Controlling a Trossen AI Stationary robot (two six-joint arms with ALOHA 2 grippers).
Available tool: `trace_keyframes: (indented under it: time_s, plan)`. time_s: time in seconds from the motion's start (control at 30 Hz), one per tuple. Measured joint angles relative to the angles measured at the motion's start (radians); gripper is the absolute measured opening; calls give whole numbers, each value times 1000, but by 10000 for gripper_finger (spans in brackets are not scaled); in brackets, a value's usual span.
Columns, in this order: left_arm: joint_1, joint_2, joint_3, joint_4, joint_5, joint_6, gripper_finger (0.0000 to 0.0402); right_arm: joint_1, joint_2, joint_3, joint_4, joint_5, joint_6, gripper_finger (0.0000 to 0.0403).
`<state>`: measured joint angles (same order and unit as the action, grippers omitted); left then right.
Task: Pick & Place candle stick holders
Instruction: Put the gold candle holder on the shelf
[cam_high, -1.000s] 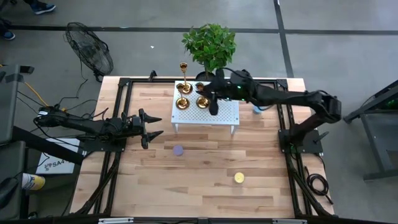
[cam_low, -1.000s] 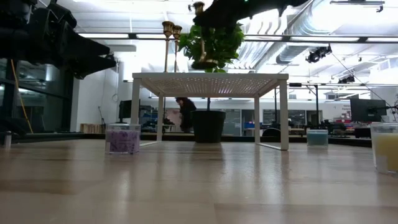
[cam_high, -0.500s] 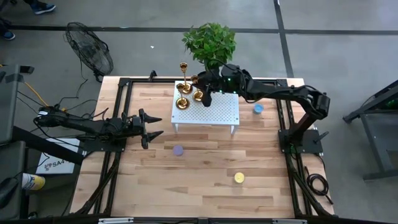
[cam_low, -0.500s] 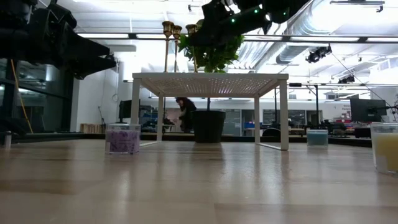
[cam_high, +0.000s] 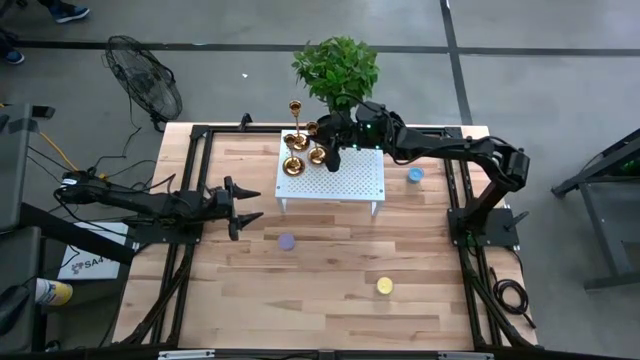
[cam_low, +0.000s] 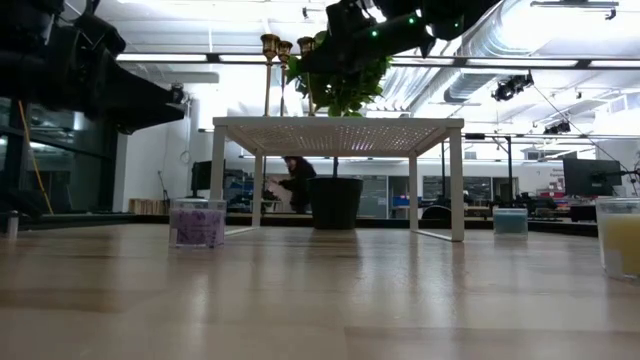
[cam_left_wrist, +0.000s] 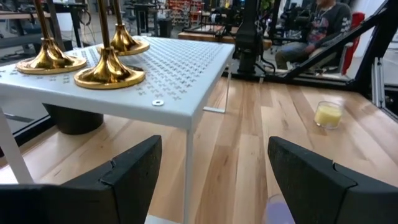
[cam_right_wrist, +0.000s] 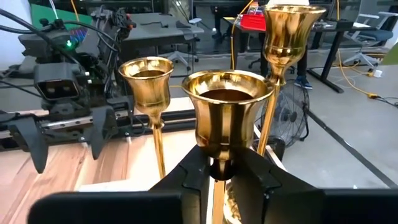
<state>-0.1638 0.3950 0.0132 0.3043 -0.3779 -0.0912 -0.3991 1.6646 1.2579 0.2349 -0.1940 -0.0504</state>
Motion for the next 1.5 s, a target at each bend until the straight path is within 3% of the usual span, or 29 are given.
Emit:
trace_keyframes:
  time_s: [0.87,1.5]
  plan:
    - [0,0,0,-24,1,0,291,27,50,1,40,36,42,39]
    - [0,0,0,-26,2,0,291,26,45,-2,23,35,50,123]
